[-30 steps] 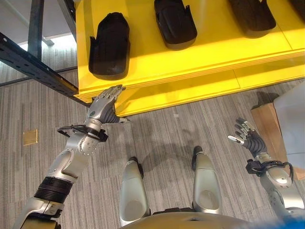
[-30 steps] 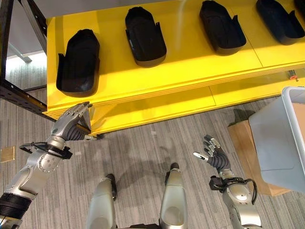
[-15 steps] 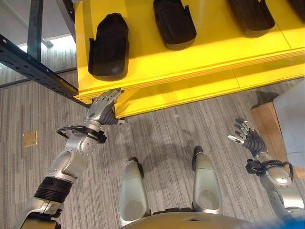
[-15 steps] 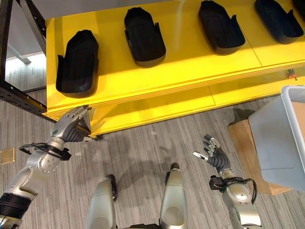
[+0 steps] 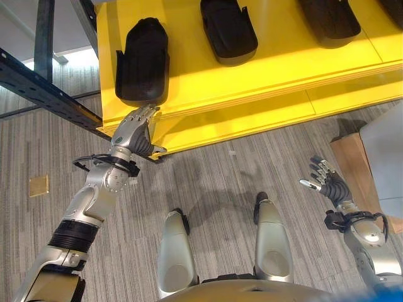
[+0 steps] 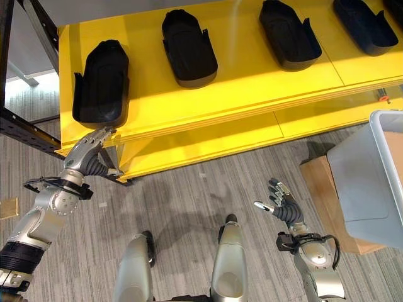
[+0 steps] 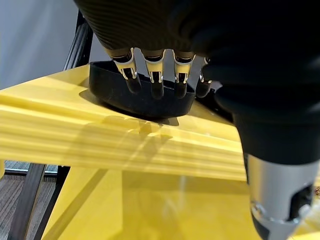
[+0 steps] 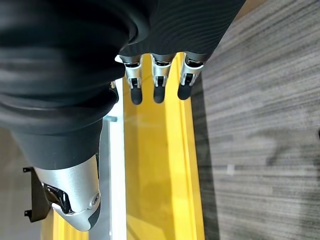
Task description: Move parts from the plastic box to the shelf.
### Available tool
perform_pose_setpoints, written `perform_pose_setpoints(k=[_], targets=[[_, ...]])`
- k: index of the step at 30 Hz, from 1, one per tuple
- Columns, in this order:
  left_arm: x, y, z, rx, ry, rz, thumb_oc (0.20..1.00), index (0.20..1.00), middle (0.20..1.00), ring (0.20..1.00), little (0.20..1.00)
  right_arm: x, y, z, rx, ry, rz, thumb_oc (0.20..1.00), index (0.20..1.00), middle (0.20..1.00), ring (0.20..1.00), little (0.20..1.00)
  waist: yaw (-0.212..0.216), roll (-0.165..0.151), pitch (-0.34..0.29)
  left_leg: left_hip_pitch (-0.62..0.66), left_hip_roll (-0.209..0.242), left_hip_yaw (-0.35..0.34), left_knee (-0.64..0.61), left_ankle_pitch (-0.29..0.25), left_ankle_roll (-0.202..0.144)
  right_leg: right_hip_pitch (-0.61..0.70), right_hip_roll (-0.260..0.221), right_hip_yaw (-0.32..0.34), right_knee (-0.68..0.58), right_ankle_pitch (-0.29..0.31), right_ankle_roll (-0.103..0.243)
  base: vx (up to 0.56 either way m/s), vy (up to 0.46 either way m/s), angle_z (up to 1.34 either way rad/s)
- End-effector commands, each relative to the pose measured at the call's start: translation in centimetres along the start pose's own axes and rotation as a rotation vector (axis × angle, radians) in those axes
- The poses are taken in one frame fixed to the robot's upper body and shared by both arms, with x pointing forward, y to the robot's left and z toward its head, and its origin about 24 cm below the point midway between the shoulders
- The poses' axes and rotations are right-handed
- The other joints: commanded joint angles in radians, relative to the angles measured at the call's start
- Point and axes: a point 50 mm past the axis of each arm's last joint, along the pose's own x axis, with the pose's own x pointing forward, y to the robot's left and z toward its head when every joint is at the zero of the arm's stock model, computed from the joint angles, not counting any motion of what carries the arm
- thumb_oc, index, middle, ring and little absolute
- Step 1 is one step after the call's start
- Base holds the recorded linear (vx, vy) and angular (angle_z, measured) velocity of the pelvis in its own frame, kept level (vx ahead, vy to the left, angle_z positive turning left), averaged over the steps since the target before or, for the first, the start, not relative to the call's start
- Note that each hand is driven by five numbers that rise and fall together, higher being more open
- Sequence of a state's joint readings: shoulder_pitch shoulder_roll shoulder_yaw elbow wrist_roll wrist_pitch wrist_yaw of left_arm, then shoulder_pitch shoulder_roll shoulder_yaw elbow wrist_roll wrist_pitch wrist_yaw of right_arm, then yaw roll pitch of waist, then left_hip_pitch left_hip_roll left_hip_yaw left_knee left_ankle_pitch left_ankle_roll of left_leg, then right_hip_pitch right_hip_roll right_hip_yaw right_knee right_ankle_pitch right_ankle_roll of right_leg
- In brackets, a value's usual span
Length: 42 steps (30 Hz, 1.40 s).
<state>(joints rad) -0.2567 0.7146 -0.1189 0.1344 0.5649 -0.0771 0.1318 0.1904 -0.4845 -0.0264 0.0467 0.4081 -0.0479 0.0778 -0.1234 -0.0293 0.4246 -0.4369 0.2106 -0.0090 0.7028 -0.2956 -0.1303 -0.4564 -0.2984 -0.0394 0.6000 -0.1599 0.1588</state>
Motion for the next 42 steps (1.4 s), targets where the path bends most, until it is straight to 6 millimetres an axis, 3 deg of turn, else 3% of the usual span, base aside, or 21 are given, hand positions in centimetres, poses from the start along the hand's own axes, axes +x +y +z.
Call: perform_pose_setpoints(k=[1, 12, 24, 41, 42], targets=[[0.3, 1.2, -1.0, 0.024, 0.026, 0.053, 1.0, 1.0, 1.0, 1.0, 1.0, 0.4, -0.1, 1.8, -0.028, -0.084, 0.011, 1.0, 1.0, 1.0, 1.0, 1.0, -0.008, -0.016, -0.052, -0.019, -0.003, -0.031, -0.063, 0.048, 0.035, 0.085, -0.008, 0.0, 0.039, -0.131, -0.059, 0.0, 0.0, 0.0], [3.0, 1.3, -1.1, 0.038, 0.058, 0.024, 1.0, 1.0, 1.0, 1.0, 1.0, 0.7, 0.1, 2.2, -0.041, -0.094, 0.042, 1.0, 1.0, 1.0, 1.0, 1.0, -0.024, -0.02, -0.056, -0.041, -0.003, -0.029, -0.048, 0.049, 0.036, 0.058, -0.005, 0.01, 0.053, -0.131, -0.058, 0.0, 0.0, 0.0], [5.1, 0.9, 0.2, -0.003, 0.043, 0.015, 1.0, 1.0, 1.0, 1.0, 1.0, 0.5, 0.1, 2.2, -0.05, -0.094, 0.048, 1.0, 1.0, 1.0, 1.0, 1.0, -0.042, -0.029, -0.058, -0.053, 0.001, -0.028, -0.031, 0.046, 0.036, 0.042, -0.002, 0.019, 0.068, -0.133, -0.06, 0.0, 0.003, -0.02], [6.2, 2.2, 0.1, -0.014, 0.062, 0.06, 1.0, 1.0, 1.0, 1.0, 1.0, 0.3, 0.0, 1.9, -0.05, -0.081, 0.046, 1.0, 1.0, 1.0, 1.0, 1.0, -0.051, -0.032, -0.063, -0.068, 0.006, -0.024, -0.013, 0.041, 0.036, 0.019, 0.004, 0.033, 0.089, -0.139, -0.062, 0.01, 0.001, -0.04], [6.3, 2.6, -0.2, -0.005, 0.072, 0.066, 1.0, 1.0, 1.0, 1.0, 1.0, 0.2, -0.1, 1.8, -0.05, -0.076, 0.045, 1.0, 1.0, 1.0, 1.0, 1.0, -0.052, -0.031, -0.068, -0.058, 0.008, -0.026, -0.006, 0.014, 0.03, 0.027, 0.005, 0.038, 0.097, -0.162, -0.057, 0.09, -0.005, -0.02]])
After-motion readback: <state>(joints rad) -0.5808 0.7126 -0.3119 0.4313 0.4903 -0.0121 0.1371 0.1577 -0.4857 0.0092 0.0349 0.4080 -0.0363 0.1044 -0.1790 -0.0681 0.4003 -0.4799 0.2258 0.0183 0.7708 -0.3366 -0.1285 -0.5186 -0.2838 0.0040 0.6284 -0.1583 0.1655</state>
